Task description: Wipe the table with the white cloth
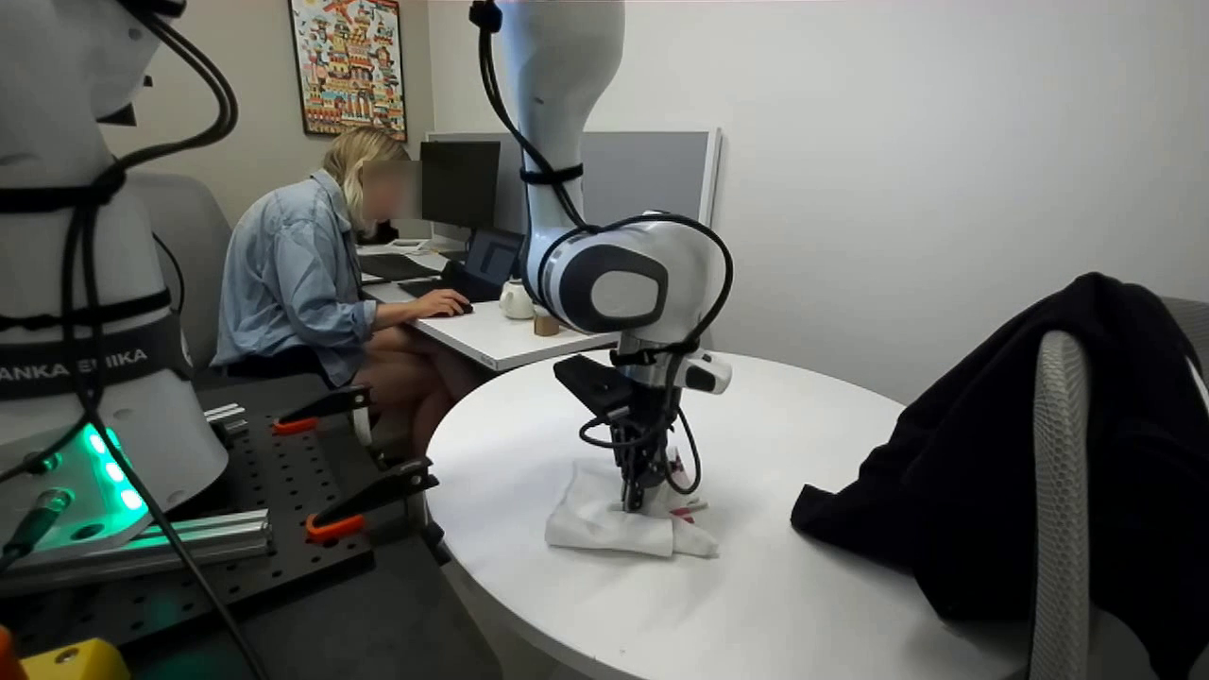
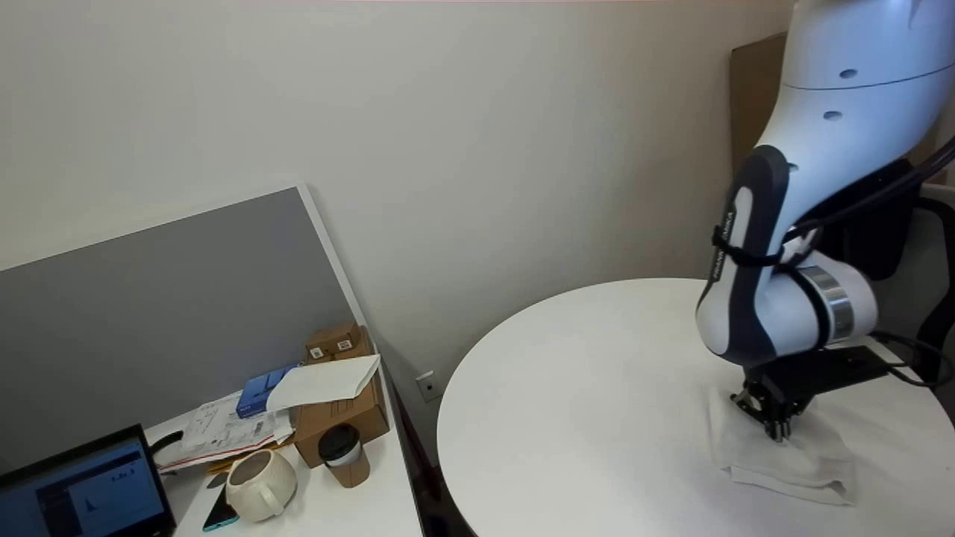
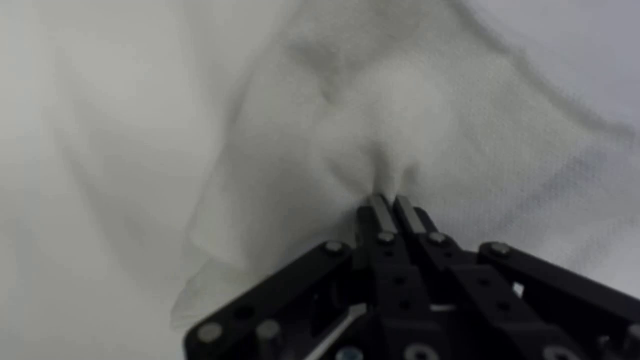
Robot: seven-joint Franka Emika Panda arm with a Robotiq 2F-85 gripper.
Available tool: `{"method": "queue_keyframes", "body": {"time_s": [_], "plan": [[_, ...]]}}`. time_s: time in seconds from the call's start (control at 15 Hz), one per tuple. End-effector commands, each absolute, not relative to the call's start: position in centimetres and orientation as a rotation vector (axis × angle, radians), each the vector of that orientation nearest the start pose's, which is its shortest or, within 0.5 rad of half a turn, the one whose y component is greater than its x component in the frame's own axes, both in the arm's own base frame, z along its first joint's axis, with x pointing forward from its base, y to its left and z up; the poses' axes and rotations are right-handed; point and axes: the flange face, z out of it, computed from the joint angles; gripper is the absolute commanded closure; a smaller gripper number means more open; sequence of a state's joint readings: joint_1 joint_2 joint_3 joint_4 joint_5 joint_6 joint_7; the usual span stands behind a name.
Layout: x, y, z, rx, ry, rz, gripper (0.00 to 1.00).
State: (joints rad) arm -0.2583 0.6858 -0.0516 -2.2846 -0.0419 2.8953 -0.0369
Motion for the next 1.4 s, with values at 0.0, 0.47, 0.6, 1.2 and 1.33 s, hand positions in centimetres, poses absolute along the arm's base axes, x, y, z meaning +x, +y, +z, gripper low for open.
{"method": "queue_keyframes", "body": {"time_s": [0.0, 0.47, 0.6, 1.2, 1.33], "plan": [[39.9, -19.7, 4.6, -3.112, 0.503, 0.134, 0.99], [36.3, -17.1, 4.6, -3.109, 0.454, 0.121, 0.99], [37.4, -14.1, 4.6, -3.109, 0.369, 0.117, 0.99], [45.1, 3.5, 4.4, -3.146, -0.078, 0.089, 0.99], [46.6, 6.3, 3.6, -3.167, -0.124, 0.117, 0.99]]}}
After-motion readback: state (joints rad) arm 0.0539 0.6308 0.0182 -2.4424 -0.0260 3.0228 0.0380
